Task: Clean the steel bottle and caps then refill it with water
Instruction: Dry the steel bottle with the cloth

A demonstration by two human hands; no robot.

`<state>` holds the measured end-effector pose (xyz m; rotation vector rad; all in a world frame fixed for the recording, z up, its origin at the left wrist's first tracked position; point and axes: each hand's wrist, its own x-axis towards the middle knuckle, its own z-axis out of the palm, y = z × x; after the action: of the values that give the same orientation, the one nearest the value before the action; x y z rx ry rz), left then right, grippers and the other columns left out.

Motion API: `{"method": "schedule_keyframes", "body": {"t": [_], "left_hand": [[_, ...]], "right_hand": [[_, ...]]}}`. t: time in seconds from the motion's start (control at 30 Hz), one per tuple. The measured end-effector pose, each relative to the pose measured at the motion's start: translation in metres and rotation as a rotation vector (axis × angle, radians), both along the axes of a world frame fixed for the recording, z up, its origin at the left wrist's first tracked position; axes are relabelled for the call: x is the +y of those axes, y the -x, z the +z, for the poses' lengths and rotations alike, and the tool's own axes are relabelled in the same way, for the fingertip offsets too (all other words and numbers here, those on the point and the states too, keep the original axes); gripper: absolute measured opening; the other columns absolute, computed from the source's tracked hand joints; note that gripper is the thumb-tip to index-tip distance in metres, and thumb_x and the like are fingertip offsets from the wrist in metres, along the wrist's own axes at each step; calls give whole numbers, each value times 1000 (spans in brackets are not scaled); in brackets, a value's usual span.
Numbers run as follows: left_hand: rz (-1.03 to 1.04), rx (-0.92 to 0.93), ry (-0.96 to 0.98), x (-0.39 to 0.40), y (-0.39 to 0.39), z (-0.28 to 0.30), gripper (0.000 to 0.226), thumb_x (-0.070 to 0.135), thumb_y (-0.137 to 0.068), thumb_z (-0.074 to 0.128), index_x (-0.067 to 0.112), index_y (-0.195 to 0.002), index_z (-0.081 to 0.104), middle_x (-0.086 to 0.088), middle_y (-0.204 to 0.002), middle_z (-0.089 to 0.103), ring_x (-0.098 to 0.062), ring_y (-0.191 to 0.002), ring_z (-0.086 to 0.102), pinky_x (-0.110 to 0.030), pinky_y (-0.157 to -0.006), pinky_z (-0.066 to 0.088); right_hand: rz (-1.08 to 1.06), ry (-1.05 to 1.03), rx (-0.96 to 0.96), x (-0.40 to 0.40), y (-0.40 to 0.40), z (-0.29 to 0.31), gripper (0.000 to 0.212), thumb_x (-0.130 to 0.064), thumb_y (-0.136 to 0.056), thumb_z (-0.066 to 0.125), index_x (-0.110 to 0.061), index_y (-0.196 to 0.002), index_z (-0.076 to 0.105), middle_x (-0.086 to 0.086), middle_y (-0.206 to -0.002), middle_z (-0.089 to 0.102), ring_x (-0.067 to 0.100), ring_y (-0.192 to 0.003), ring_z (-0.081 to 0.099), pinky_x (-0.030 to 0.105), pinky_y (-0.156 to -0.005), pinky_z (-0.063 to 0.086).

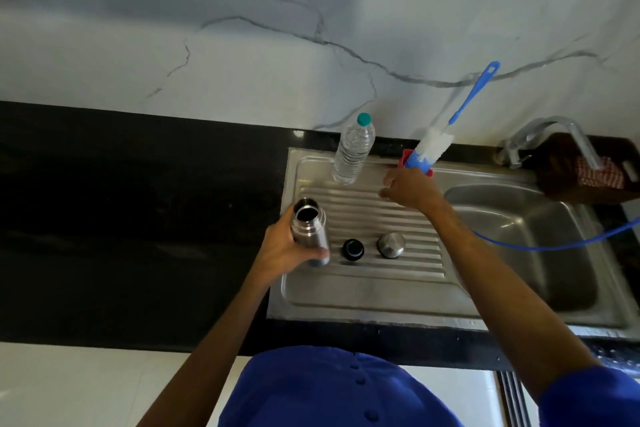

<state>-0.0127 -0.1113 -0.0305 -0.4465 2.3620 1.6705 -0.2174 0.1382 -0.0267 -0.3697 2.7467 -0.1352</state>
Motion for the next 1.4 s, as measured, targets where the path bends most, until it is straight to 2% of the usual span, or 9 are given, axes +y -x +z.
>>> {"method": "schedule_keyframes", "body": {"t": [0.13, 0.23, 0.37, 0.43, 0.57, 0.93, 1.07, 1.2, 1.4], "left_hand": [[-169, 14, 38, 18, -21, -15, 69, 17, -62, 99, 43, -112, 59, 26, -101, 73, 8, -102, 68, -10, -89, 48], [-245, 43, 59, 34, -35, -24, 71, 24, -63, 99, 36, -121, 60, 25, -112, 70, 4, -111, 66, -13, -96, 48], [-225, 68, 38, 50, -45, -32, 75, 19, -63, 99, 26, -127, 62, 23, -122, 67, -3, -116, 66, -23, -101, 51], [-213, 84, 38, 57, -49, -36, 76, 20, -63, 99, 24, -129, 62, 18, -121, 69, -6, -117, 66, -30, -101, 54], [-119, 101, 77, 68, -57, -40, 77, 25, -65, 97, 25, -132, 61, 12, -121, 71, -10, -116, 68, -38, -100, 56], [127, 7, 76, 103, -73, -49, 74, 29, -71, 95, 33, -135, 58, 16, -126, 68, -2, -121, 64, -36, -107, 53], [203, -17, 45, 108, -74, -49, 76, 26, -70, 96, 36, -135, 57, 17, -127, 68, -1, -123, 63, -39, -108, 53], [333, -34, 15, 124, -75, -49, 82, 29, -71, 95, 36, -141, 53, 19, -131, 65, 4, -126, 58, -39, -114, 48], [267, -52, 22, 121, -74, -43, 91, 26, -71, 96, 44, -144, 45, 20, -138, 59, 3, -132, 53, -45, -118, 44]], "right_hand": [[73, 17, -23, 10, 18, -4, 29, -47, -93, 64, -20, -104, 68, 1, -105, 70, 16, -92, 62, 33, -86, 56], [136, 14, -8, 14, 27, -10, 29, -47, -96, 60, -18, -99, 65, 2, -103, 70, 15, -87, 61, 30, -80, 54], [3, 134, -27, 16, 33, -17, 53, -56, -87, 68, -15, -118, 59, 3, -112, 65, 15, -90, 55, 26, -71, 45], [-94, 255, -74, 14, 34, -20, 82, -60, -78, 78, -10, -136, 50, 12, -128, 61, 25, -108, 59, 35, -84, 53], [-158, 451, -161, 2, 33, -22, 127, -58, -67, 88, -8, -159, 17, 16, -161, 32, 35, -146, 35, 45, -116, 36], [-290, 855, -282, -41, 48, -37, 147, -54, -50, 96, -24, -161, 4, 6, -166, 24, 27, -150, 31, 54, -122, 28], [-207, 946, -282, -53, 55, -39, 118, -31, -58, 98, -22, -153, 29, -2, -148, 49, 14, -133, 49, 34, -114, 39], [-209, 908, -286, -65, 60, -35, 79, -20, -67, 94, -21, -135, 55, -9, -121, 61, 12, -115, 60, 28, -104, 47], [-183, 904, -166, -54, 48, -16, 62, -16, -69, 92, -11, -124, 63, -8, -109, 63, 11, -105, 64, 5, -83, 46]]}}
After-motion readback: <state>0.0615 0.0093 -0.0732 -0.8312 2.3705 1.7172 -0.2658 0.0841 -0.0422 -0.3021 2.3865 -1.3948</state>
